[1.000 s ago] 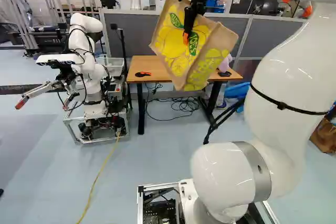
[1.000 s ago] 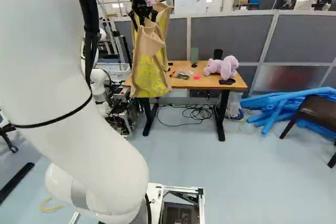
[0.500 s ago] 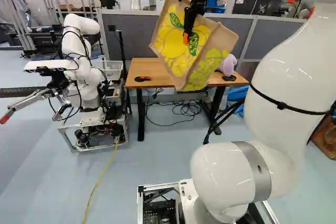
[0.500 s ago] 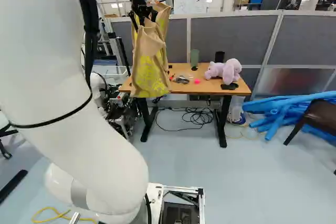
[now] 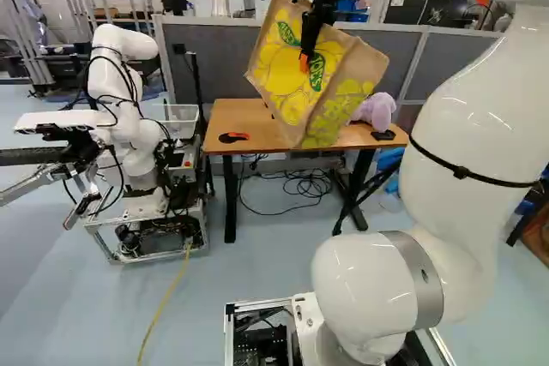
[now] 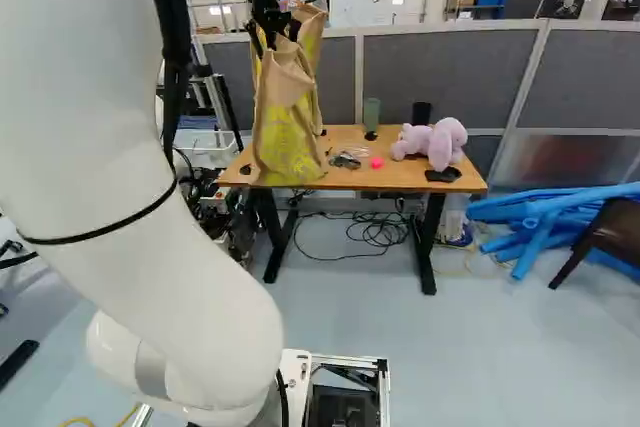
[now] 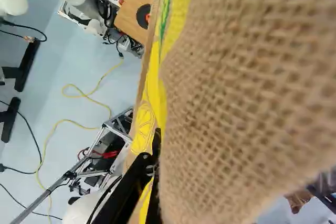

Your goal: Pick up the bag on the ground and place it on the table

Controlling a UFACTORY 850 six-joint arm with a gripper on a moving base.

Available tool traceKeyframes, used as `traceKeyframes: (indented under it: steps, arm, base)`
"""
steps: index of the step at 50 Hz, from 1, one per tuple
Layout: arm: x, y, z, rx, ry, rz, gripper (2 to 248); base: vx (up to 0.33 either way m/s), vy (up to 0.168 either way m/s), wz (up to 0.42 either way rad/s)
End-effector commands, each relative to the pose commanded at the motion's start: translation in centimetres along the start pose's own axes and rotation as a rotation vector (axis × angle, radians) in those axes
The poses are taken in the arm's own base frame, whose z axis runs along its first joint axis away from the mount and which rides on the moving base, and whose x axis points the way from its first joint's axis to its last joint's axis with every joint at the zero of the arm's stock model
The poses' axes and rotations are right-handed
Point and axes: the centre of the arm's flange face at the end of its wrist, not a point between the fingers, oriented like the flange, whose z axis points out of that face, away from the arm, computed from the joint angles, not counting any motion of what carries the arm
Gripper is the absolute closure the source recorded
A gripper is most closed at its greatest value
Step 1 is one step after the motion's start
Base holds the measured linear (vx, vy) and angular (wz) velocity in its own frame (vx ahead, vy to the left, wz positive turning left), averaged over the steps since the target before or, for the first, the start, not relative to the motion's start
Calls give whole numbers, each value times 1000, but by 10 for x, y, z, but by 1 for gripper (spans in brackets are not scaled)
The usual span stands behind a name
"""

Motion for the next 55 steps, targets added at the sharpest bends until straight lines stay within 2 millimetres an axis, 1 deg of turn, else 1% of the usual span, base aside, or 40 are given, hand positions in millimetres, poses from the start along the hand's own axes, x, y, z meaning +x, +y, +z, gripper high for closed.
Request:
traceKeyframes:
  steps: [19, 47, 55]
  arm:
    - [0, 0, 0, 0, 0, 0, 228]
    - [0, 0, 0, 0, 0, 0, 228]
    - [0, 0, 0, 0, 0, 0, 228]
  base:
    - [146, 87, 186]
    - [151, 51, -10]
    - [171, 10, -8]
